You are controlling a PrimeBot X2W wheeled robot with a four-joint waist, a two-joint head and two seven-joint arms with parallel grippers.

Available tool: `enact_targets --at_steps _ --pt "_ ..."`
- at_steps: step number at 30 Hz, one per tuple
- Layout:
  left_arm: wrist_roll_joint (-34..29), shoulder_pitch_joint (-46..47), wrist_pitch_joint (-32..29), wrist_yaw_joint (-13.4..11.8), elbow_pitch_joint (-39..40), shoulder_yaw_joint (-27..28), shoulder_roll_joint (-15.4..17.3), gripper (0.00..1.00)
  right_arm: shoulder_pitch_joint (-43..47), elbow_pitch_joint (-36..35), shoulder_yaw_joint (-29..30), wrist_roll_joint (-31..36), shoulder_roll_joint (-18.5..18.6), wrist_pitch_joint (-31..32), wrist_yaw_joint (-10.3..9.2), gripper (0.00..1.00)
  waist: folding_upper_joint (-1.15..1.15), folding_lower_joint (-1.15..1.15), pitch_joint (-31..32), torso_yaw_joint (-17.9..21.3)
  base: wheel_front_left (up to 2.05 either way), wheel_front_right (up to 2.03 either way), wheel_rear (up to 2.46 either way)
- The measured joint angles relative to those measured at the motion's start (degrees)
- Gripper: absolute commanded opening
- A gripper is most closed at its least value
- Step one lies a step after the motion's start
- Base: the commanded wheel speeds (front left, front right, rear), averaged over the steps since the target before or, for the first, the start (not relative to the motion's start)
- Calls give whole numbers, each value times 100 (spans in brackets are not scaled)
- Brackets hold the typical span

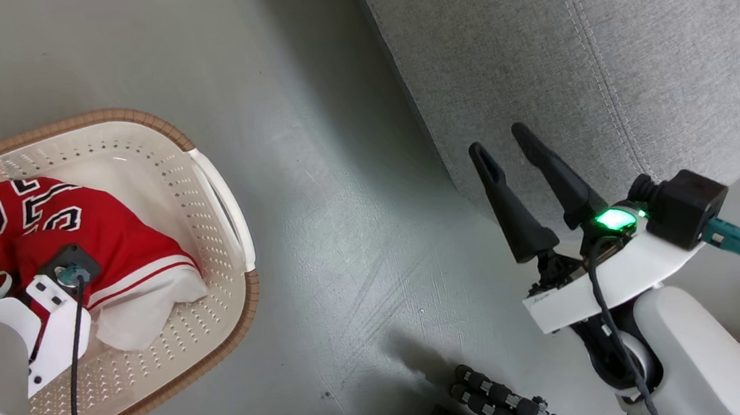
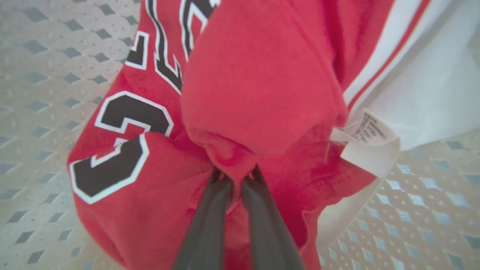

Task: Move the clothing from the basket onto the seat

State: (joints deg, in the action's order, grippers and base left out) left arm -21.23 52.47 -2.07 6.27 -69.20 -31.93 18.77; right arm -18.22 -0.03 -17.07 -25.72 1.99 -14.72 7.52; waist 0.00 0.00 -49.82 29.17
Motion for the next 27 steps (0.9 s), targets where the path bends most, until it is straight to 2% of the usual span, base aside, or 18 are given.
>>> enact_targets --at_steps 19,27 --pt "118 -185 481 -8 -48 -19 -255 0 -486 86 336 57 5 0 0 100 0 0 574 -146 0 0 0" --pt "487 -470 922 -178 -54 252 -500 0 -525 293 375 227 14 0 0 100 0 0 998 -307 0 0 0"
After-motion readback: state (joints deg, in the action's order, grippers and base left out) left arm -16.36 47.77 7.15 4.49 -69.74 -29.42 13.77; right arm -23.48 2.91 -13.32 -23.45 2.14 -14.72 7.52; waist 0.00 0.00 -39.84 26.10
